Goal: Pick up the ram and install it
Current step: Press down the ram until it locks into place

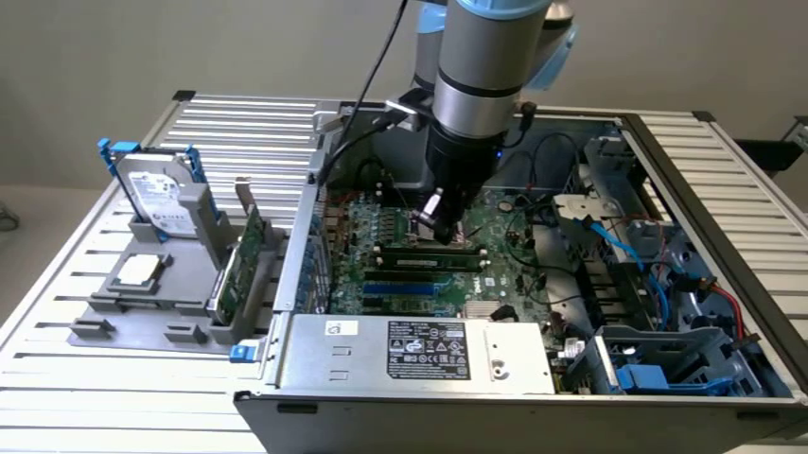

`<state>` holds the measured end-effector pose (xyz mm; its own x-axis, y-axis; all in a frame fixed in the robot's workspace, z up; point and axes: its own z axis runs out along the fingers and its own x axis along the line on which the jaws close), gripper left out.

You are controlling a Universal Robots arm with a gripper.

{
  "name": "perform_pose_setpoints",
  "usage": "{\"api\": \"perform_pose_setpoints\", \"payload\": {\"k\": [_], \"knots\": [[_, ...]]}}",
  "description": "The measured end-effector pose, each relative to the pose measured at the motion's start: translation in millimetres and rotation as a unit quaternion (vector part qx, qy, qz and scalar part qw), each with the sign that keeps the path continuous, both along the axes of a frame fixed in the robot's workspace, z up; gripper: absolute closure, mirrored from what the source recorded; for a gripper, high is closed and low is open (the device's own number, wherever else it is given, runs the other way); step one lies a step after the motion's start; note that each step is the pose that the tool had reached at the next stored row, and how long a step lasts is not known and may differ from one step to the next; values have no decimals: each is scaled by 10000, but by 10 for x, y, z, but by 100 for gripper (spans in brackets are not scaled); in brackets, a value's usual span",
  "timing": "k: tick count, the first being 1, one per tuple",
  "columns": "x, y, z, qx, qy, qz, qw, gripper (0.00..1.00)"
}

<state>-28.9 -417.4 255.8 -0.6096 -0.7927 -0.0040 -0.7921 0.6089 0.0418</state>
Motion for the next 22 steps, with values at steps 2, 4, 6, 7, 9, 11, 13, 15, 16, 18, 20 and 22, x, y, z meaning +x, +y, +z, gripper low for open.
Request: {"api": "perform_pose_setpoints", "payload": {"k": [2,4,6,7,9,11,13,15,16,18,20,22], "knots": [[0,0,1,0,0,-138,9999,89],[0,0,2,0,0,-275,9996,89],[0,0,4,0,0,-413,9991,89],[0,0,4,0,0,-481,9988,89],[0,0,5,0,0,-624,9980,89],[0,0,6,0,0,-762,9971,89],[0,0,7,0,0,-900,9959,89],[0,0,9,0,0,-1042,9946,89],[0,0,9,0,0,-1112,9938,89],[0,0,10,0,0,-1251,9921,89],[0,0,11,0,0,-1391,9903,89],[0,0,12,0,0,-1527,9883,89]]}}
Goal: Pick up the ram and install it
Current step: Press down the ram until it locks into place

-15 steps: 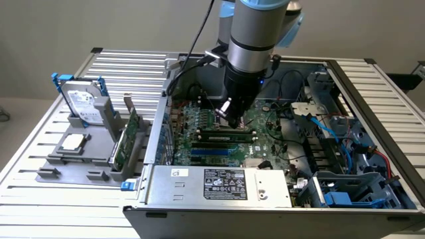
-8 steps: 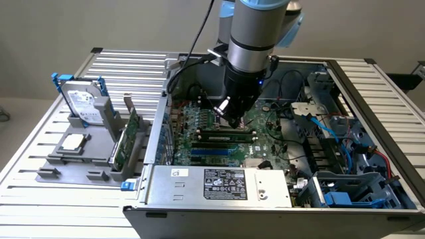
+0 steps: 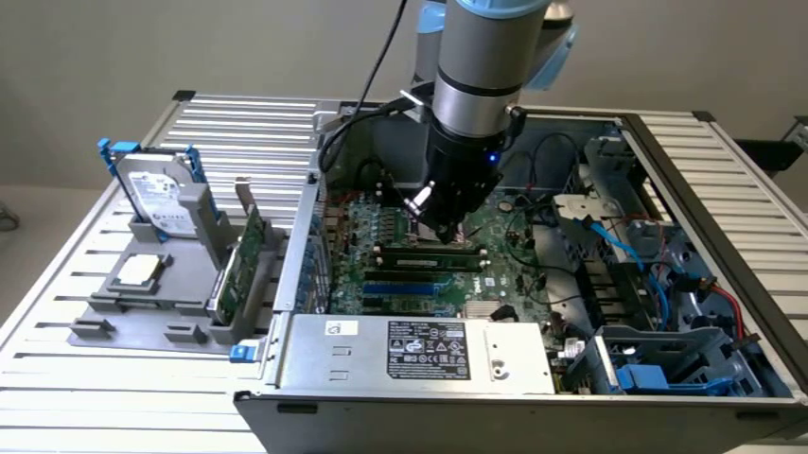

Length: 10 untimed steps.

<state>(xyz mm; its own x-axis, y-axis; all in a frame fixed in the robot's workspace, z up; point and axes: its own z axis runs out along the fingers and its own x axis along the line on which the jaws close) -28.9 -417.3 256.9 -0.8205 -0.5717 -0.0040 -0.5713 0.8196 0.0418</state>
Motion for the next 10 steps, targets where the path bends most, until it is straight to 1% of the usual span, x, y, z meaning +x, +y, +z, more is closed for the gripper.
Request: {"api": "perform_pose_setpoints", "payload": {"k": [3,5,7,10], "knots": [[0,0,1,0,0,-213,9998,89],[0,0,2,0,0,-355,9994,89],[0,0,2,0,0,-494,9988,89],[0,0,3,0,0,-709,9975,89]]}}
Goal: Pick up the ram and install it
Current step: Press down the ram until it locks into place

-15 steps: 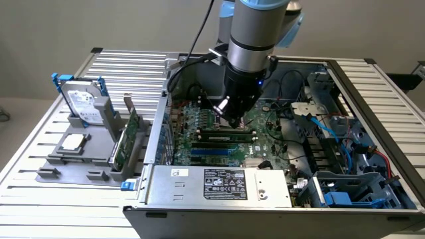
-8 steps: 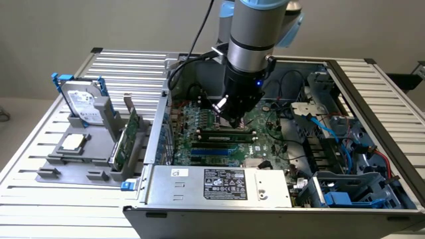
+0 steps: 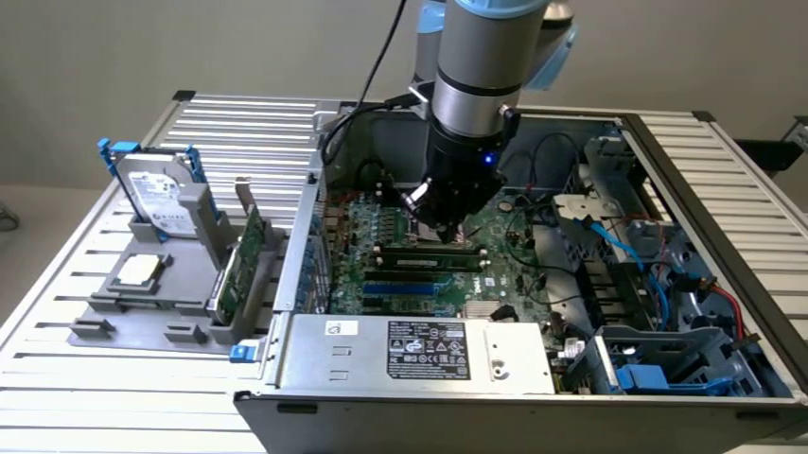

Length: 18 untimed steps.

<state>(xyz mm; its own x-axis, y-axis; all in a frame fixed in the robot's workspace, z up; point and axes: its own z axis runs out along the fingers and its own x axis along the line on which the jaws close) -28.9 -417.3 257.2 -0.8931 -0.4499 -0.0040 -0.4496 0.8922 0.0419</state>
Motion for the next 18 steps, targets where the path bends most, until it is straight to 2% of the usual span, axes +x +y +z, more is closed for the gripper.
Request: {"api": "perform_pose_setpoints", "payload": {"k": [5,9,14,18], "knots": [[0,0,1,0,0,-347,9994,89],[0,0,2,0,0,-630,9980,89],[0,0,3,0,0,-979,9952,89],[0,0,3,0,0,-1254,9921,89]]}}
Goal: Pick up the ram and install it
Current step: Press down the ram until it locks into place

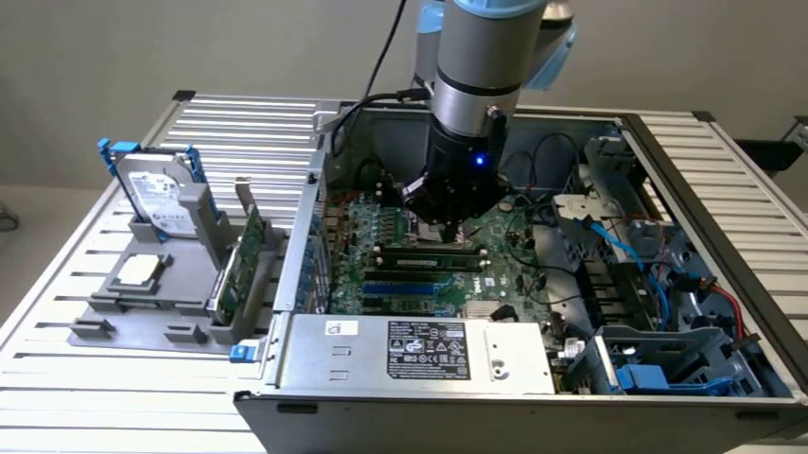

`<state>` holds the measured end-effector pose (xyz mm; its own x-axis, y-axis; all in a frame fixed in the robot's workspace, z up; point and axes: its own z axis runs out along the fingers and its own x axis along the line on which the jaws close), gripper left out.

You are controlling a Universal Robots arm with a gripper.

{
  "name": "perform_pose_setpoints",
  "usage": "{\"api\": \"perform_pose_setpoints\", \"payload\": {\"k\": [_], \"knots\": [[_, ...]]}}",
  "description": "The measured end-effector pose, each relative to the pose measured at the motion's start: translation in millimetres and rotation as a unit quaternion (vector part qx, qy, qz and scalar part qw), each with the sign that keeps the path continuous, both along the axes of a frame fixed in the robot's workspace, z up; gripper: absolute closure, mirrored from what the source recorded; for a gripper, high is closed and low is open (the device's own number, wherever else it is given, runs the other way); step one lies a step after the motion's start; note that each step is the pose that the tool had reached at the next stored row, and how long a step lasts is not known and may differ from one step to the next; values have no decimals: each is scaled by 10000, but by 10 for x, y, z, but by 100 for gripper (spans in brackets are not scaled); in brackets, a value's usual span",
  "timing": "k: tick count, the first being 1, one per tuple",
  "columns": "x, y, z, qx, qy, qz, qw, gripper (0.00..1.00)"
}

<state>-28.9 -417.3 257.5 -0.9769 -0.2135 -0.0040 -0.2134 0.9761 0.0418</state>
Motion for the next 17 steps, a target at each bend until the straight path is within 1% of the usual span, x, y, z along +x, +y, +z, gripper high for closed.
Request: {"api": "perform_pose_setpoints", "payload": {"k": [4,9,10,17], "knots": [[0,0,0,0,0,-281,9996,89],[0,0,1,0,0,-595,9982,89],[-2,-1,3,10,-6,-596,9982,89],[-1,0,1,12,-7,-596,9982,89]]}}
